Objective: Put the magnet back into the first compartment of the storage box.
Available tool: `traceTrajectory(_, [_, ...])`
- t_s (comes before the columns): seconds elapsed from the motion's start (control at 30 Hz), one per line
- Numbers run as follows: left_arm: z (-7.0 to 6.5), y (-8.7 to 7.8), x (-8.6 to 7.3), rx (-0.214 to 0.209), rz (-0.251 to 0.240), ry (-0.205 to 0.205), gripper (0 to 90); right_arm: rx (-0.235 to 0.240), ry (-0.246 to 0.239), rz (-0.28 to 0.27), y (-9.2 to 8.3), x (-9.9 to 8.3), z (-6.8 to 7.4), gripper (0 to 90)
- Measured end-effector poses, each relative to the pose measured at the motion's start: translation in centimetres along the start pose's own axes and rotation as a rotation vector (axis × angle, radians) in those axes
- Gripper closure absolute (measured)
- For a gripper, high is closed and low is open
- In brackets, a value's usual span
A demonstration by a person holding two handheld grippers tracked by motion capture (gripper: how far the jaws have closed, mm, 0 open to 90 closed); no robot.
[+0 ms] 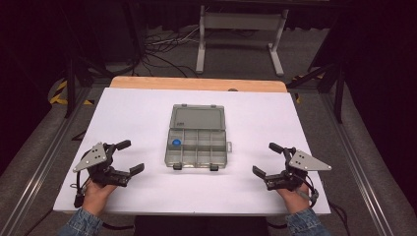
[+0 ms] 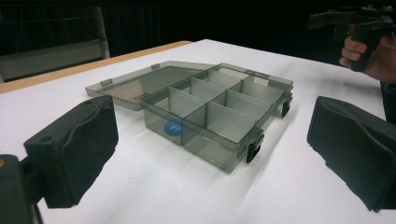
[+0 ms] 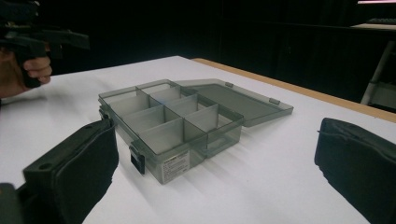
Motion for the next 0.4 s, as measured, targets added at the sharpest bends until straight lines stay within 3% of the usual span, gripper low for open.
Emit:
traceTrajectory(0.17, [-0.09,0.14,0.12,-0.004,0.002,0.014,2.7,0.0,0.014,-0.022,-0.12,-0.17,-0.05,0.4])
traceTrajectory(0.4, [0.27,-0.4,0.16,-0.004,-0.031,-0.02,2.5,-0.006,0.012,-0.021,-0.05,-0.3,-0.05,0.5])
Point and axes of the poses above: each handheld gripper's, and its own axes: y roughly forward along the jaws, x roughly out of its top, z roughly to its left, the point moved 3 cm from there along y, roughly forward along the jaws, and after that the axes turned 1 degree about -z, right-handed, at the moved point
